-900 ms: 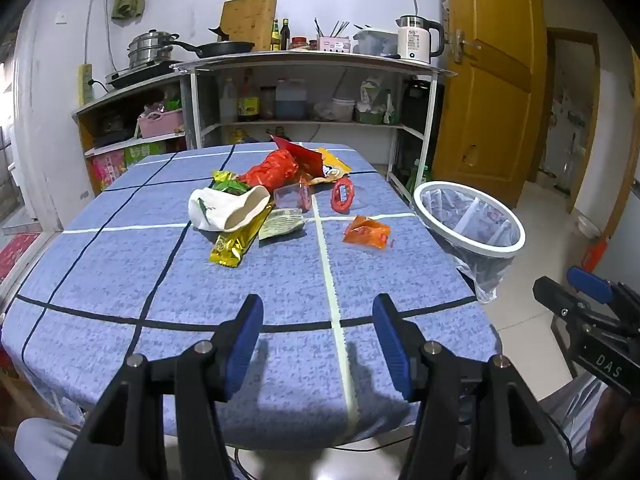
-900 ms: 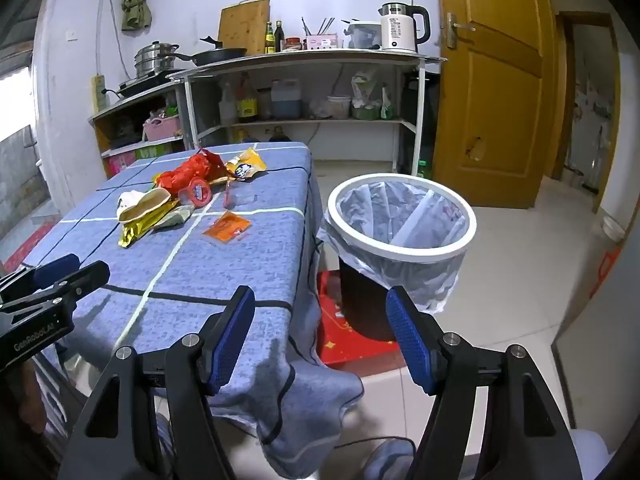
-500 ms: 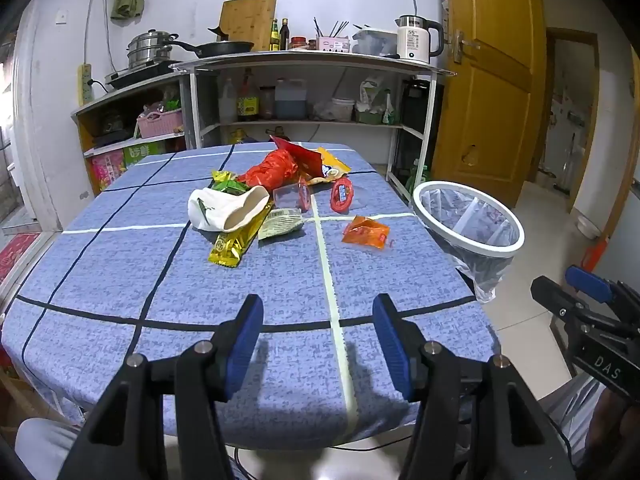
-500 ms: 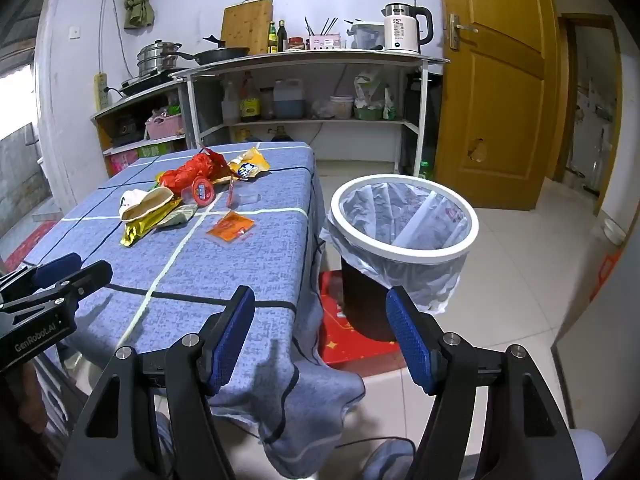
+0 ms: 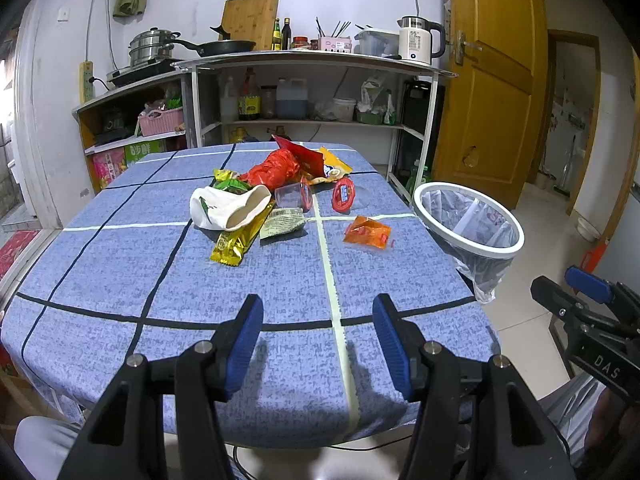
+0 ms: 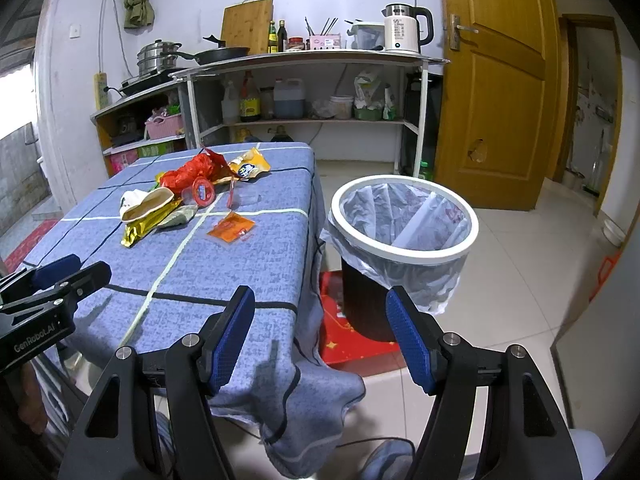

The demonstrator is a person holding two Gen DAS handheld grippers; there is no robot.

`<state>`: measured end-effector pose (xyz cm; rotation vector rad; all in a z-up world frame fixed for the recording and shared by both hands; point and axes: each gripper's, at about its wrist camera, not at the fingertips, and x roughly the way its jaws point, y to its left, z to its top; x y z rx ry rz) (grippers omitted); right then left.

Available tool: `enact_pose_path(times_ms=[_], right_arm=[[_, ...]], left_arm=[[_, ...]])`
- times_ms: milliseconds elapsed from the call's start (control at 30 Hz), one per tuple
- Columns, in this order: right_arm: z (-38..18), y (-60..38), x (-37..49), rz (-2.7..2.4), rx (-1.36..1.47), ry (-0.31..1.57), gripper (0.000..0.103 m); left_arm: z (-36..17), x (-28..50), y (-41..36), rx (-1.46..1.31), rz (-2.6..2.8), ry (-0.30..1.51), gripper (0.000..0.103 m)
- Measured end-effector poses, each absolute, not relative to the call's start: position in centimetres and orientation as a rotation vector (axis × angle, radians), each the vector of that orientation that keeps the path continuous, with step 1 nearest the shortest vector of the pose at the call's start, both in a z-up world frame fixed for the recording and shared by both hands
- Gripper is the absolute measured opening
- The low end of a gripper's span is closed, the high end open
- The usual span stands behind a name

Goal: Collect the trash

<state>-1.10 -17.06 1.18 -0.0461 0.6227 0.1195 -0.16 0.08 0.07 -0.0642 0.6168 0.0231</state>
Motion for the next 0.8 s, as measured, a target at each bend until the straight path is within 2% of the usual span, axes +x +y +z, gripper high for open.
enact_pose_path(times_ms=[800], right_arm=[[1.25,-17.18,-0.89,0.123,-0.046,0.63,0.069]], left_arm=[[-0.04,-0.23,0.01,-0.066,0.023,0.619,0.059]])
